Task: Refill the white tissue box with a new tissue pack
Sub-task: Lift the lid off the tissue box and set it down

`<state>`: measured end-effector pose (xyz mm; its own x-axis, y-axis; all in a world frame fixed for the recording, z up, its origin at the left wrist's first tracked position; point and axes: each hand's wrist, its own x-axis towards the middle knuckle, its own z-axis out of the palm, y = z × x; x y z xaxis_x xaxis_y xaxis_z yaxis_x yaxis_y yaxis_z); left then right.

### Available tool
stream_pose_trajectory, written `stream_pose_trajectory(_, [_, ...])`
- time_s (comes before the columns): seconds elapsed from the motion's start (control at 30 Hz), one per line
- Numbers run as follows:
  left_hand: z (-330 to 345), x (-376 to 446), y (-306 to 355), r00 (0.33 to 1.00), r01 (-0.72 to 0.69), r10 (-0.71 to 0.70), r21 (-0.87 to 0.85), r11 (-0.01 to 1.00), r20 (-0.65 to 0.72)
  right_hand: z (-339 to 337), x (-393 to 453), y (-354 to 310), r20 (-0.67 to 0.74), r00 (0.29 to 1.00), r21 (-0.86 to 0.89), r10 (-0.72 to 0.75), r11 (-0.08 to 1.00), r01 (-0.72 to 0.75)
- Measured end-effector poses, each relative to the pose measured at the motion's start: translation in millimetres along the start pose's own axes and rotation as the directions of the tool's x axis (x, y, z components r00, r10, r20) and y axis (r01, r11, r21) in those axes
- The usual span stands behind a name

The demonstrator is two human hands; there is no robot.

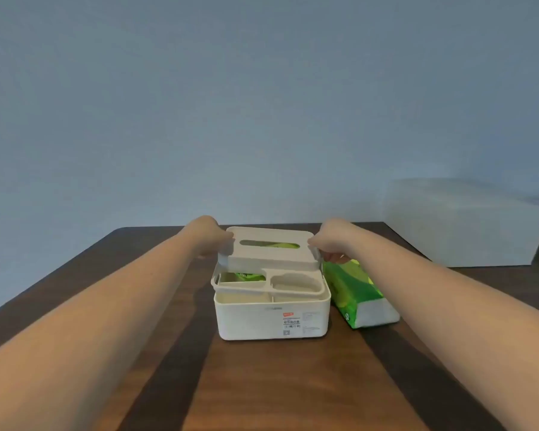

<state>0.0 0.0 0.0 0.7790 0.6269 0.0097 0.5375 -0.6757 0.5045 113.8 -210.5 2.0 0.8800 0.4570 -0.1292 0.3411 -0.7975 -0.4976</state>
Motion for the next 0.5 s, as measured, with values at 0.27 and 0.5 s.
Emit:
stream_pose_trajectory(0.27, [-2.3, -1.2, -6.2, 0.999, 0.032, -0.035, -0.156, 0.987, -0.019, 1.9, -1.8, -11.2, -0.079, 0.996, 0.038, 0.040, 0.999, -0.037])
stream_pose_trajectory(0.5, [-26.6, -1.9, -23.8, 0.993, 0.018, -0.048, -0.251, 0.968, -0.112, 0.3, 1.5, -40.4, -0.158, 0.987, 0.110, 0.006, 0.994, 0.011])
